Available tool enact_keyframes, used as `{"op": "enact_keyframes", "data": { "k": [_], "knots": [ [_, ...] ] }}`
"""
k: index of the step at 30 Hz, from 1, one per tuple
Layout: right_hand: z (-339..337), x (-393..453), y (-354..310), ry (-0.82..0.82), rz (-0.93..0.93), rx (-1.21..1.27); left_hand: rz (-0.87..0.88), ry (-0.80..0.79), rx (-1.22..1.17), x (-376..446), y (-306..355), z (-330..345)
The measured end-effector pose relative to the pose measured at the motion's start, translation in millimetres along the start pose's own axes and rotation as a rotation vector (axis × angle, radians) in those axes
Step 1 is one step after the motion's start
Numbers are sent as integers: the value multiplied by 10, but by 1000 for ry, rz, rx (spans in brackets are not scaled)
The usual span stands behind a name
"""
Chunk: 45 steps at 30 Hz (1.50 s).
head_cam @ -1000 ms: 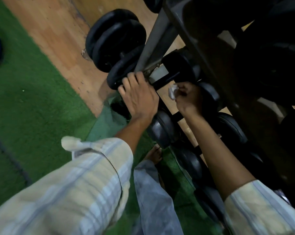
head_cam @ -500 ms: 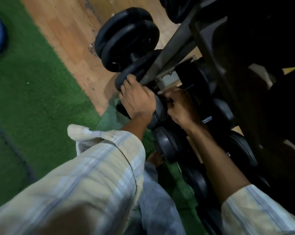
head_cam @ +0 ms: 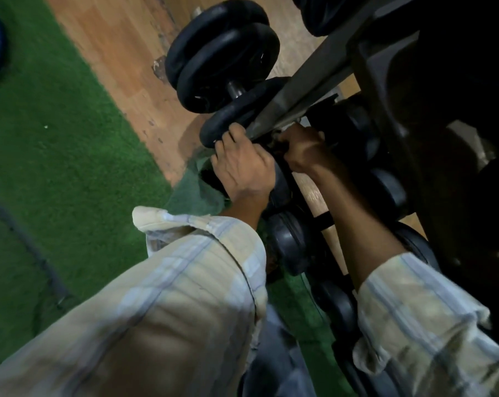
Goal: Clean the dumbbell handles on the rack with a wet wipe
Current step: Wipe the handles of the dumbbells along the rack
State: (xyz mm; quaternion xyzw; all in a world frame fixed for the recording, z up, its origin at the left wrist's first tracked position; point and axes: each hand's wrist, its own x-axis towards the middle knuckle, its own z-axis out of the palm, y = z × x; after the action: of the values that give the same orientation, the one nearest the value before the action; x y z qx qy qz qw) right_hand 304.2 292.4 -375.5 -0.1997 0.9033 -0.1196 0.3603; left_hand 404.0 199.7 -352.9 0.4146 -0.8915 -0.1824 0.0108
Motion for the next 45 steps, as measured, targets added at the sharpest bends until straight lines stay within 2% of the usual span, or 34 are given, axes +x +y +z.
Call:
{"op": "enact_keyframes", "data": {
  "k": [3, 5, 7, 9, 11, 15, 17, 22, 24, 28, 32, 35, 38, 39, 41, 43, 45],
  "knots": [
    [142, -304, 109, 191, -137, 145, 8, -11, 8, -3, -9, 8],
    [160, -501, 124, 295, -221, 127, 9, -23, 17, -20, -1, 3],
    [183, -648, 142, 333, -212, 98, 18, -34, 30, -23, 1, -2],
    [287, -751, 198, 303, -83, 217, 33, -48, 52, -15, -2, -4],
    [409, -808, 187, 260, 114, 472, 35, -59, 55, -4, 1, -12],
    [486, -720, 41, 369, 521, 836, 31, -61, 46, -4, 3, -7],
    [480, -627, 14, 337, 649, 1029, 35, -71, 51, -4, -2, -1],
    [454, -547, -5, 170, 695, 1609, 43, -80, 67, 7, -21, 4],
    [390, -541, -60, 103, 706, 1729, 36, -88, 70, 0, -20, -2],
    [349, -453, -68, 87, 620, 1907, 38, -93, 72, -13, -5, 3],
    [290, -389, -164, 93, 733, 1757, 35, -91, 65, -4, -3, -7],
    [269, -329, -227, 203, 875, 1535, 35, -93, 64, -5, 4, -20],
    [256, -263, -333, 319, 936, 1443, 38, -98, 80, 0, 1, -20],
    [258, -245, -355, 353, 974, 1351, 39, -100, 83, 0, -1, -18],
    [257, -277, -384, 433, 1017, 1013, 41, -100, 87, -9, -3, -12],
    [262, -331, -349, 527, 918, 765, 41, -91, 91, -12, 1, -19],
    [282, -380, -286, 610, 700, 571, 44, -85, 94, -9, 11, -32]
  ]
}}
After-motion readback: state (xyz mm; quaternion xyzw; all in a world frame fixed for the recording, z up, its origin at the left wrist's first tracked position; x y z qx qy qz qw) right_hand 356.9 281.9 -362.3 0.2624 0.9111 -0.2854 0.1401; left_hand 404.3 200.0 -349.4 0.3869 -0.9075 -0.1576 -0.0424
